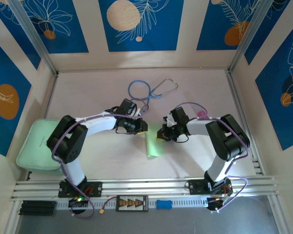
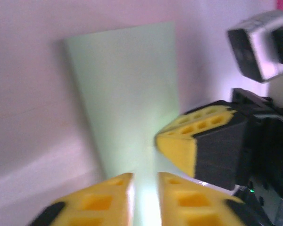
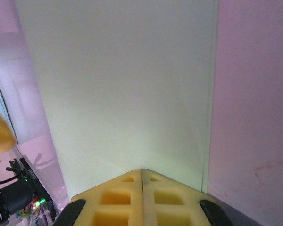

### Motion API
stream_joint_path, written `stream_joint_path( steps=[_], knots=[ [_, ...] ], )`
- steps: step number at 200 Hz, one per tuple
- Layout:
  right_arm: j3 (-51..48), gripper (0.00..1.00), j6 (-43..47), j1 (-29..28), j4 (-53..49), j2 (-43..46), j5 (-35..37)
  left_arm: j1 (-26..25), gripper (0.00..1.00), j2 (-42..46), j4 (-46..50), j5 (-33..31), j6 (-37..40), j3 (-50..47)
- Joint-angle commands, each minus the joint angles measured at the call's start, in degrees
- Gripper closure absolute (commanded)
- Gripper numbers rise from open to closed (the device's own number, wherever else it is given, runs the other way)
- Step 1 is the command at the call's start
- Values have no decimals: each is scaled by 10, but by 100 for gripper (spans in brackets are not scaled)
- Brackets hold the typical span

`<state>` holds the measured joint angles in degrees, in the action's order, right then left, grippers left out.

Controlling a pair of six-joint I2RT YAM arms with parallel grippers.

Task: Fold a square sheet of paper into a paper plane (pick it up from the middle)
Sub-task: First fold the square sheet of paper in half at the center of the table.

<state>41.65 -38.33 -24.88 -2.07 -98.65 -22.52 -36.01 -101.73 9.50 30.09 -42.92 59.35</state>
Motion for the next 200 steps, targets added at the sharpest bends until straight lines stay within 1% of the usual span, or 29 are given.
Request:
stream_joint_path(
  steps=[1, 24, 37, 50, 79, 147, 174, 200],
  knots=[
    [-15, 99, 11, 6, -55, -30, 57, 3, 89, -4, -116, 80, -42, -29],
    [-16, 99, 10, 6, -57, -30, 58, 3, 100, -27, -193, 123, -80, -47],
    [-16, 100, 10, 6, -57, -30, 58, 3, 100, -36, -219, 130, -92, -56],
    [-16, 100, 10, 6, -58, -30, 59, 3, 100, -45, -226, 132, -95, -62],
    [-19, 100, 7, 6, -57, -29, 60, 4, 100, -64, -203, 120, -72, -70],
    [-37, 100, -6, 5, -41, -26, 60, 12, 100, -92, -130, 58, 26, -107],
    [-37, 100, -10, 2, -41, -25, 62, 16, 100, -64, -141, 64, 11, -110],
    [-35, 100, -10, 1, -46, -20, 65, 13, 100, -17, -141, 87, -28, -92]
  ],
)
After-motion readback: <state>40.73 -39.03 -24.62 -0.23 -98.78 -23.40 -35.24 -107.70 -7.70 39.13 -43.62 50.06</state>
